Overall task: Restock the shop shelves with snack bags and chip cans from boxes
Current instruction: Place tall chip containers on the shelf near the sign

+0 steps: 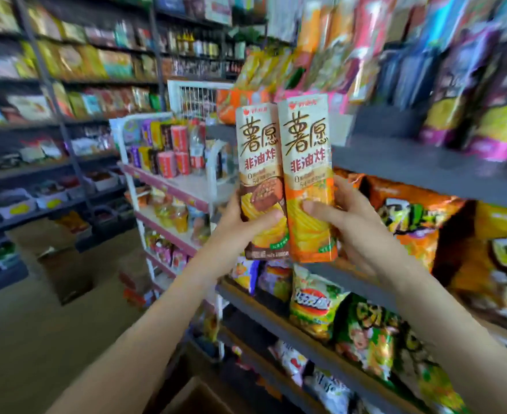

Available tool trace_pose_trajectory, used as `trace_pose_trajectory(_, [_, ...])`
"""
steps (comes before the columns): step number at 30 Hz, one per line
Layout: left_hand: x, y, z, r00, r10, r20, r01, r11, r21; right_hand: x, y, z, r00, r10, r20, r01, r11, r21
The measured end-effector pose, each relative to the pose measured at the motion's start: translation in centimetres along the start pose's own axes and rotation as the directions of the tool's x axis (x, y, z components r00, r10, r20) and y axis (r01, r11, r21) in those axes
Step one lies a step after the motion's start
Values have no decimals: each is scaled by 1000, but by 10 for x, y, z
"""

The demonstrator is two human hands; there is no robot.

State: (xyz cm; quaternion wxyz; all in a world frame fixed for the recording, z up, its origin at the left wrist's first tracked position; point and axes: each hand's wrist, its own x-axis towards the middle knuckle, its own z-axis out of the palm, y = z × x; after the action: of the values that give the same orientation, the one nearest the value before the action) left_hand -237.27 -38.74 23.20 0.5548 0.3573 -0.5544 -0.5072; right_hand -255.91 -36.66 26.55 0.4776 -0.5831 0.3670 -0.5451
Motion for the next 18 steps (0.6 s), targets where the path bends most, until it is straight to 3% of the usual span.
trace_pose_trajectory(5, [46, 80, 36, 986, 147, 75, -145, 989, -25, 22, -73, -32, 977, -193, -91, 192, 981, -15])
trace_pose_trajectory(9, [92, 123, 55, 960, 253, 118, -248, 967, -55, 49, -107, -57, 951, -266, -159, 264, 964, -37])
trace_pose_trajectory(14, [160, 158, 65, 916, 364, 170, -348, 930, -116, 101, -122, -92, 936, -246, -251, 240, 969, -54])
trace_pose_trajectory(18, [214, 175, 70, 888, 396, 233, -373, 918, -136, 141, -118, -128, 935, -141, -324, 122, 989, -79])
